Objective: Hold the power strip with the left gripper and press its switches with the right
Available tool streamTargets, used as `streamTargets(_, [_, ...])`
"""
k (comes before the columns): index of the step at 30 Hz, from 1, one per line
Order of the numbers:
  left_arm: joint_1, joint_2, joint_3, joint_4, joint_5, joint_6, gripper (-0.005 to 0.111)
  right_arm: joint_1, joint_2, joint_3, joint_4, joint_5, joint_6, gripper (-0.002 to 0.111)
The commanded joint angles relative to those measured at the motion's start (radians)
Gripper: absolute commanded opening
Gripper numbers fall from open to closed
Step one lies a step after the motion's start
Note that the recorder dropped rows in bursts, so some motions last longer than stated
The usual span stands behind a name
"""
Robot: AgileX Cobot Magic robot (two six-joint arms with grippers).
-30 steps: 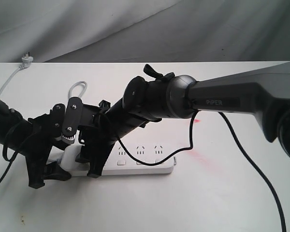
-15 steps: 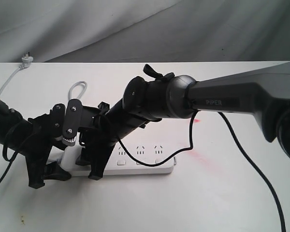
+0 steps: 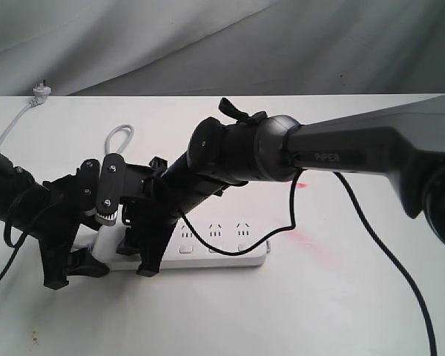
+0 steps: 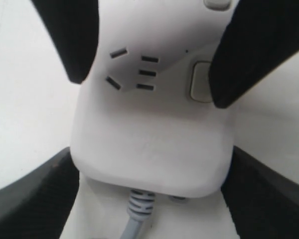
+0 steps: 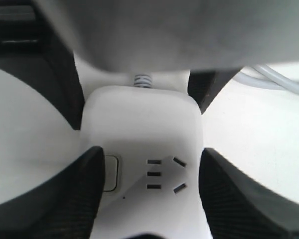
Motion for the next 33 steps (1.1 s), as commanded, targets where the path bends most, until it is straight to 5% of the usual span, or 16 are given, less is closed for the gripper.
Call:
streamTargets(1, [0.002,-0.001,-0.005,-0.013,-0.013,0.0,0.048,0.0,0.043,0.006,-0.026,-0.013,-0.012,0.053])
streamTargets(33, [0.002,-0.001,-0.005,-0.013,-0.013,0.0,0.048,-0.071,-0.11,0.096,-0.031,0.011,0.081,0.053])
